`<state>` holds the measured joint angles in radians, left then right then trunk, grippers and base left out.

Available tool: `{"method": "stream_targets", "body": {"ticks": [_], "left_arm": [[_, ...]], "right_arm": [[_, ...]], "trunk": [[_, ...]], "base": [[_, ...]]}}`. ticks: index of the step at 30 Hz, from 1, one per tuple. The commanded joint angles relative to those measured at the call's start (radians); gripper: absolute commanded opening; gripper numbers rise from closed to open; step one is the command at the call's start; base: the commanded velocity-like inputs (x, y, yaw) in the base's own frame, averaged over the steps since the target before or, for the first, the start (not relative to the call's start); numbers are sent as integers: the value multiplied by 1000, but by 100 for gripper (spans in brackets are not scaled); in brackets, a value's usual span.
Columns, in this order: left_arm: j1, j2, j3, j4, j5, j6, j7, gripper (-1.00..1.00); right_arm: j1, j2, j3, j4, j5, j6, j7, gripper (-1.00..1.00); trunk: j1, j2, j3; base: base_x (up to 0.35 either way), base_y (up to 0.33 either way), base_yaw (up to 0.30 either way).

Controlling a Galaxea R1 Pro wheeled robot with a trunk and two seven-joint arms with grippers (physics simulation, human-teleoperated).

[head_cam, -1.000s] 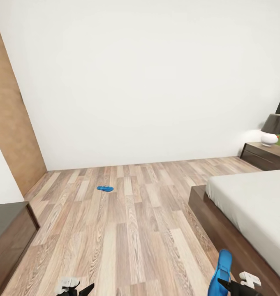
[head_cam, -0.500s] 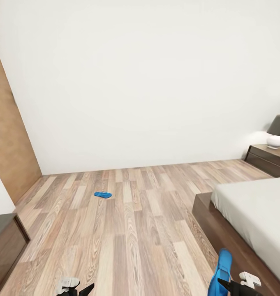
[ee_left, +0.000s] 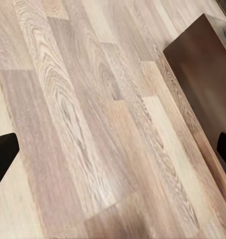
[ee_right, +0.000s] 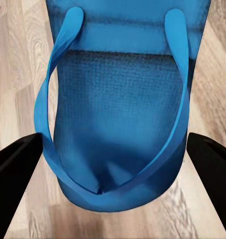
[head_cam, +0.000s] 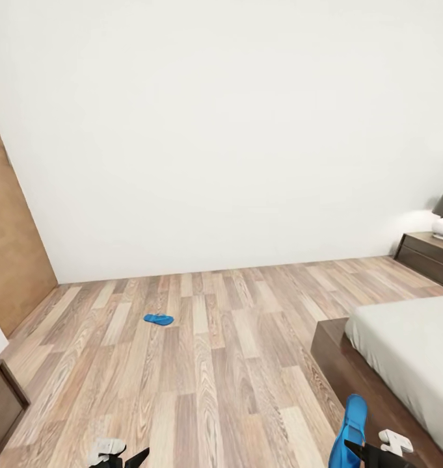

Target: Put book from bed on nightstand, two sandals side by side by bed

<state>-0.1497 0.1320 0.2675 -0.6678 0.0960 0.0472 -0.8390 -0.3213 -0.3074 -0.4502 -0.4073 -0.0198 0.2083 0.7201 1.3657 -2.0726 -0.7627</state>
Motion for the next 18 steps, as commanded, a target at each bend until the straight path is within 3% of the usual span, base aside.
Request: {"method": "stream_targets", "body": {"ticks": [1,18], "left_arm": [[-1,0,2,1,5,5,-5,100],[-1,0,2,1,5,5,-5,100]], "right_arm": [[-1,1,-7,-1,-3,10,5,-100],[-1,1,-7,-1,-3,10,5,-100]], "trunk": [[0,0,-1],[0,0,-1]], "base": [[326,0,0],[326,0,0]]}}
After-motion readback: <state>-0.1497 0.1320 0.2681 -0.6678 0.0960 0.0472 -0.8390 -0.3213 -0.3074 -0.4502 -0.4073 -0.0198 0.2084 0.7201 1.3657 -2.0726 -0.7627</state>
